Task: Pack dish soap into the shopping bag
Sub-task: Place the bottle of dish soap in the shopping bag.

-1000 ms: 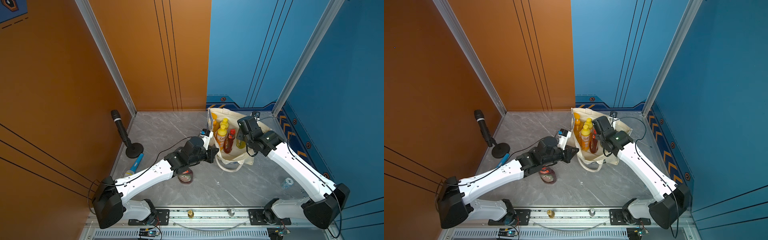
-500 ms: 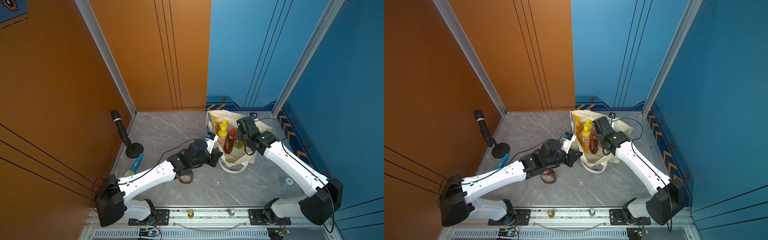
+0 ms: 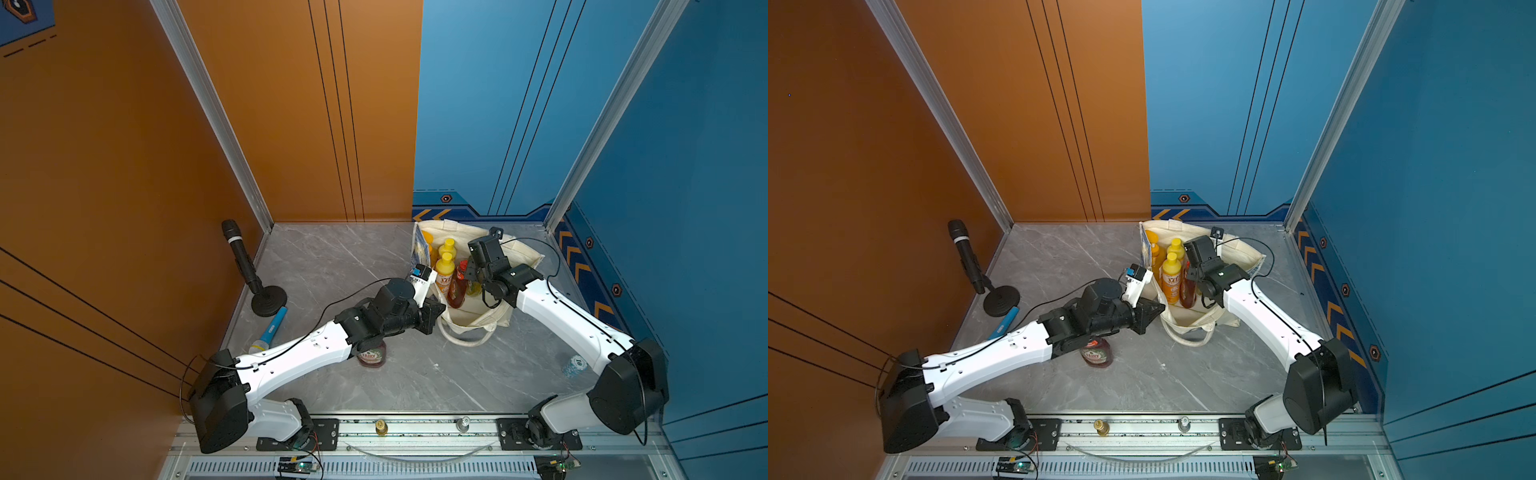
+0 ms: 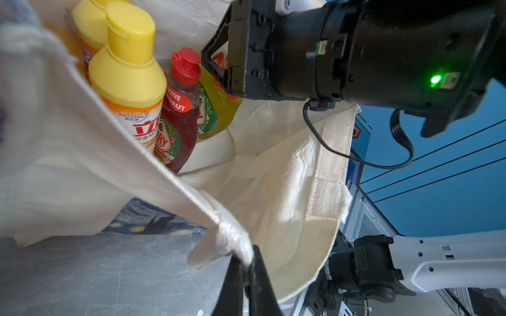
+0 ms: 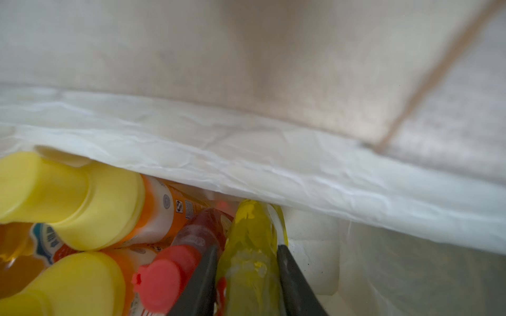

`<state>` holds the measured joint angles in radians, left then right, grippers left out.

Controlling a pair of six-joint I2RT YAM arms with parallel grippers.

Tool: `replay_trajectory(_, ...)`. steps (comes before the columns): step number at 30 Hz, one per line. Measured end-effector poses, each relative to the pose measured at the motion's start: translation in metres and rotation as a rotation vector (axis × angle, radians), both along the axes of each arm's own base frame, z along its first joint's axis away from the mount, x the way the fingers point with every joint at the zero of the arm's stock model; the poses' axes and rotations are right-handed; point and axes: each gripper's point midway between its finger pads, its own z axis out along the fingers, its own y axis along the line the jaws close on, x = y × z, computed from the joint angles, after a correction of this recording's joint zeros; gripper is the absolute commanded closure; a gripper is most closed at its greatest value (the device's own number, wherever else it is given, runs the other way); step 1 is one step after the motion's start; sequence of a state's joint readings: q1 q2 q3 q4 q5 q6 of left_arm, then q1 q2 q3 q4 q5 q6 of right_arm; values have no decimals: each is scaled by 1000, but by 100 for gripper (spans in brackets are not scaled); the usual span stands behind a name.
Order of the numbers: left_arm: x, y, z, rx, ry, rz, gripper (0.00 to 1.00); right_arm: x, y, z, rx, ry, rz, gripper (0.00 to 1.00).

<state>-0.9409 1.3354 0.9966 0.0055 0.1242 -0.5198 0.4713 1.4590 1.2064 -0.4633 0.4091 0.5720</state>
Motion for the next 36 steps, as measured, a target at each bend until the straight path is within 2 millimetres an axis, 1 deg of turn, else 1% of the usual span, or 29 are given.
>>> replay_trajectory(13, 0, 1, 2, -3, -3, 1, 100, 6, -7, -37, 28, 51, -7, 100)
replay_trajectory(16, 0, 1, 2, -2, -4, 3, 100, 9, -8, -38, 34, 48, -10, 94)
replay_trajectory(17, 0, 1, 2, -2, -4, 3, 100, 10, -9, -38, 35, 46, -13, 90)
replay_trajectory(19, 0, 1, 2, -2, -4, 3, 100, 11, -8, -38, 39, 43, -15, 80)
replay_trajectory(21, 0, 1, 2, -2, -6, 6, 99, 11, -8, -38, 40, 41, -15, 67)
replay_trajectory(24, 1, 2, 2, -2, -7, 9, 96, 11, -8, -38, 41, 41, -17, 56)
replay_trajectory(27, 1, 2, 3, -2, -8, 10, 94, 12, -9, -37, 44, 37, -23, 46)
replay_trajectory(28, 1, 2, 3, -2, -8, 10, 94, 12, -10, -37, 44, 37, -24, 44)
replay_trajectory(30, 1, 2, 3, -2, -9, 9, 89, 12, -10, -36, 45, 35, -25, 40)
replay_trajectory(32, 1, 2, 3, 0, -13, 7, 85, 13, -10, -31, 51, 24, -25, 39)
replay_trajectory(36, -1, 1, 4, 5, -29, -5, 81, 11, -11, -15, 61, -5, -27, 38)
